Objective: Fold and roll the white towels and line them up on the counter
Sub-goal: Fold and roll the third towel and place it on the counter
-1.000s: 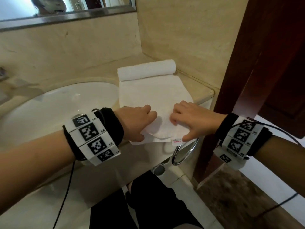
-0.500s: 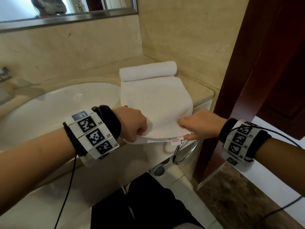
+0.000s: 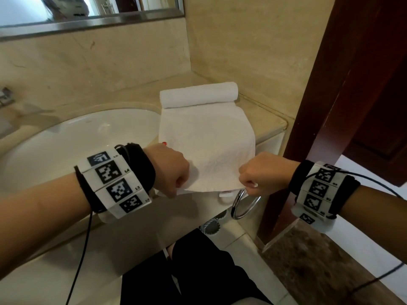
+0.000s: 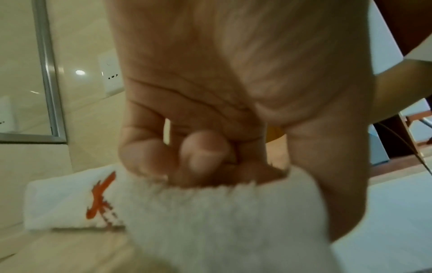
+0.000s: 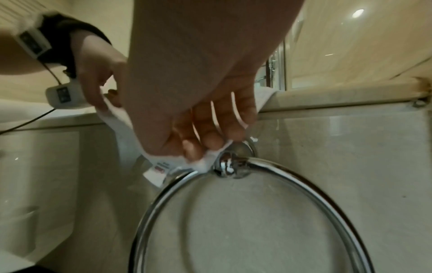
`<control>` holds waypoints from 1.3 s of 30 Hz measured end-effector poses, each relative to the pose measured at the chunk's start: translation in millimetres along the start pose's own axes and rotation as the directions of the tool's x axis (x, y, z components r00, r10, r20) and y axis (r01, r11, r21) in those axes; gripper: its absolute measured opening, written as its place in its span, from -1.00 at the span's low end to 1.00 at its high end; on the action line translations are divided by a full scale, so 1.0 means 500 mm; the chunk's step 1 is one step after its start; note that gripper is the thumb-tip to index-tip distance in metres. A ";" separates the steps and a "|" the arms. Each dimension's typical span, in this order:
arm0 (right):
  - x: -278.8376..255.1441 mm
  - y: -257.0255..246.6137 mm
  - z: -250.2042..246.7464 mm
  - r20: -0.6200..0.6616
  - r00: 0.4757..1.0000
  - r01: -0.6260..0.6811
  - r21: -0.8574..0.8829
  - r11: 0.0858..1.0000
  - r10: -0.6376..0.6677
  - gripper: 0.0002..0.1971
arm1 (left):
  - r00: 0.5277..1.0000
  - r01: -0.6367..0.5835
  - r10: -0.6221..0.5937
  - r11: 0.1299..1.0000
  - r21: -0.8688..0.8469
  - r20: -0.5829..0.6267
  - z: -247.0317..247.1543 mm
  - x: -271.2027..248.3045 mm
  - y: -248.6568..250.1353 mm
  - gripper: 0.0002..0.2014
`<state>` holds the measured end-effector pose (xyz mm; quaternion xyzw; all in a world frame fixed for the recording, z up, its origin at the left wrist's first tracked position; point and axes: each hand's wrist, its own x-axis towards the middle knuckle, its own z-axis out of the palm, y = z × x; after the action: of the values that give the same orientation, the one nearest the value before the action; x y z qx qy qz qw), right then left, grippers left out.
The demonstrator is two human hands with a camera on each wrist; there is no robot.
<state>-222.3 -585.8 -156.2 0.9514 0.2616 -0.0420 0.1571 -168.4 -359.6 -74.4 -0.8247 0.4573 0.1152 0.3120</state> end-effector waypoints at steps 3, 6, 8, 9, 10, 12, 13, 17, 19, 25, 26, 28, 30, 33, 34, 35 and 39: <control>-0.002 -0.004 -0.004 0.064 0.996 -0.062 0.077 0.995 0.058 -0.80 | 1.000 -0.002 0.003 1.000 -0.030 0.017 0.005 0.003 0.000 -0.71; 0.000 0.001 -0.011 0.042 0.994 -0.111 0.251 0.962 0.104 -0.80 | 0.994 -0.057 0.079 0.966 -0.251 0.078 -0.008 -0.001 -0.012 -0.71; 0.003 0.018 -0.025 0.020 0.987 -0.144 0.542 0.828 0.158 -0.80 | 0.989 -0.109 0.145 0.879 -0.464 0.042 -0.026 0.000 -0.029 -0.78; 0.005 0.026 -0.035 -0.012 0.983 -0.126 0.686 0.716 0.185 -0.78 | 0.988 -0.131 0.151 0.827 -0.546 -0.009 -0.036 0.004 -0.040 -0.80; 0.010 0.039 -0.048 -0.051 0.975 -0.090 0.798 0.596 0.214 -0.76 | 0.989 -0.143 0.131 0.781 -0.608 -0.064 -0.047 0.010 -0.055 -0.81; 0.028 0.068 -0.071 -0.098 0.953 -0.023 0.921 0.388 0.288 -0.70 | 0.988 -0.139 0.056 0.715 -0.685 -0.141 -0.068 0.025 -0.087 -0.84; 0.044 0.086 -0.086 -0.105 0.937 -0.008 0.947 0.321 0.333 -0.69 | 0.985 -0.132 0.013 0.698 -0.704 -0.172 -0.079 0.038 -0.107 -0.84; 0.107 0.136 -0.126 -0.069 0.853 0.019 0.995 0.102 0.517 -0.70 | 0.949 -0.116 -0.170 0.592 -0.797 -0.264 -0.100 0.100 -0.170 -0.83; 0.137 0.158 -0.139 -0.017 0.815 0.050 0.998 -0.041 0.580 -0.76 | 0.905 -0.107 -0.293 0.541 -0.834 -0.307 -0.098 0.136 -0.198 -0.84; 0.239 0.245 -0.134 0.225 0.513 0.046 0.957 -0.288 0.828 -0.80 | 0.723 0.178 -0.652 0.495 -0.850 -0.229 -0.054 0.228 -0.308 -0.70; 0.248 0.254 -0.136 0.261 0.476 0.046 0.946 -0.320 0.840 -0.77 | 0.698 0.208 -0.686 0.469 -0.858 -0.206 -0.048 0.237 -0.321 -0.69; 0.276 0.281 -0.123 0.294 0.430 0.029 0.941 -0.338 0.854 -0.79 | 0.669 0.240 -0.719 0.450 -0.860 -0.190 -0.043 0.252 -0.342 -0.69; 0.312 0.320 -0.078 0.324 0.402 0.006 0.934 -0.356 0.857 -0.84 | 0.662 0.264 -0.725 0.463 -0.846 -0.190 -0.039 0.265 -0.353 -0.71; 0.357 0.350 -0.021 0.359 0.411 0.070 0.904 -0.422 0.838 -0.94 | 0.679 0.280 -0.722 0.423 -0.862 -0.134 -0.033 0.287 -0.364 -0.73; 0.359 0.346 -0.017 0.375 0.407 0.099 0.889 -0.448 0.833 -0.95 | 0.684 0.284 -0.722 0.398 -0.872 -0.107 -0.030 0.292 -0.366 -0.74; 0.344 0.326 -0.039 0.381 0.399 0.119 0.880 -0.460 0.834 -0.91 | 0.687 0.290 -0.723 0.365 -0.885 -0.072 -0.028 0.296 -0.369 -0.74; 0.329 0.312 -0.049 0.375 0.374 0.141 0.881 -0.451 0.848 -0.89 | 0.695 0.237 -0.716 0.142 -0.961 0.066 -0.009 0.307 -0.382 -0.83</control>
<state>-1.3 -625.2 -116.6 0.6236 -0.2955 0.1865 -0.6993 74.0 -393.4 -65.9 -0.9498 0.0616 0.0658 -0.2995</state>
